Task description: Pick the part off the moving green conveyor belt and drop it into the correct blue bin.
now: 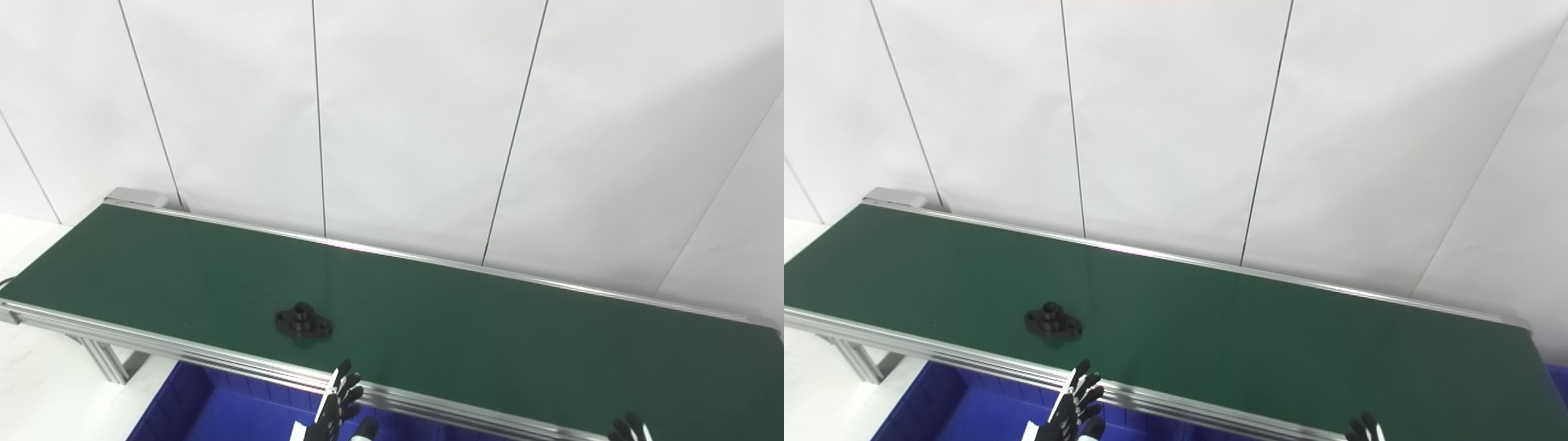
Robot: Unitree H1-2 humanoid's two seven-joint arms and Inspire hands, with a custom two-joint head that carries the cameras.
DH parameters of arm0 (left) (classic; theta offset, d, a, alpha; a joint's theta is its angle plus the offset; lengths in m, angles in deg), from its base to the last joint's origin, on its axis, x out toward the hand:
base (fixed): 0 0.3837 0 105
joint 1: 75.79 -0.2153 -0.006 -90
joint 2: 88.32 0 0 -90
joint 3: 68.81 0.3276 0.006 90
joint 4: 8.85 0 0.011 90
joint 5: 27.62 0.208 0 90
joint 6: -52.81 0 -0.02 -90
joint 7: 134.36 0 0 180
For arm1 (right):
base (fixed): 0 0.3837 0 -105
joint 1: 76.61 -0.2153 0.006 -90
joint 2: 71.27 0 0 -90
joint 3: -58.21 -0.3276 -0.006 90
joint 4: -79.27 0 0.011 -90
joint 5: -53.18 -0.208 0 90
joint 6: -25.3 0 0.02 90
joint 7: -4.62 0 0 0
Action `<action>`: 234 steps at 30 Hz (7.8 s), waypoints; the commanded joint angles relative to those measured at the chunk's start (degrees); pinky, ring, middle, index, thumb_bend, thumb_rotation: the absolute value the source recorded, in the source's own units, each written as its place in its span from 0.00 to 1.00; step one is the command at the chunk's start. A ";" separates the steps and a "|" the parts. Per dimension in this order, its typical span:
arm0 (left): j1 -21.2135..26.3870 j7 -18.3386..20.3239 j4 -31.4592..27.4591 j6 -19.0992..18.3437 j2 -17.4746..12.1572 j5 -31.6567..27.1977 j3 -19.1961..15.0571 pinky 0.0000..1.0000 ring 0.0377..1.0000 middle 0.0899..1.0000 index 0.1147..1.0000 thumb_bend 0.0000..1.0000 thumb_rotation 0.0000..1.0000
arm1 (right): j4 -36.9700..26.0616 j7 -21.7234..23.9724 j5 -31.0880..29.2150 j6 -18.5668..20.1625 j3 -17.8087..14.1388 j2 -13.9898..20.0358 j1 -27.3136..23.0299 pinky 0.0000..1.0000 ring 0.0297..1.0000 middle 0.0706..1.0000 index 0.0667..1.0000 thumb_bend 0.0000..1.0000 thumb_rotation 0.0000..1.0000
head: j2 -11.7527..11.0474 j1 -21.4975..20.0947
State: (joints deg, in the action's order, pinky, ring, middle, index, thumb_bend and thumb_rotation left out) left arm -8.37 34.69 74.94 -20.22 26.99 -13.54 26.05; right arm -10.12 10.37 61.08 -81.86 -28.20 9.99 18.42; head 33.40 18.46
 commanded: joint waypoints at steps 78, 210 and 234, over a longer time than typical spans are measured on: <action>-1.52 0.32 -7.43 -3.75 4.29 2.73 10.79 0.92 0.91 0.93 1.00 0.60 1.00 | 30.72 -2.14 43.68 30.62 30.70 -10.43 -46.13 0.27 0.36 0.52 0.78 0.87 0.50 | 5.56 -4.41; 1.45 8.34 -9.34 -4.43 -6.66 -12.57 0.26 0.97 0.93 0.89 1.00 0.52 1.00 | -20.49 0.26 -1.61 17.44 -4.18 -10.56 9.17 0.78 0.83 0.87 0.89 0.82 0.91 | 2.11 -22.76; 2.80 4.69 -3.73 3.35 -8.02 -5.50 -4.57 0.96 1.00 1.00 0.98 0.66 1.00 | 4.62 -3.64 -7.62 -8.29 -3.50 -9.73 6.24 0.89 0.92 0.96 0.98 0.86 1.00 | -3.92 -20.52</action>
State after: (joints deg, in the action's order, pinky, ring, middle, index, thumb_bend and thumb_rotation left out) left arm -5.71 38.87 72.06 -19.52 19.10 -17.71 21.13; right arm -4.80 6.30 52.77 -86.57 -32.22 0.17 25.46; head 29.45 -2.11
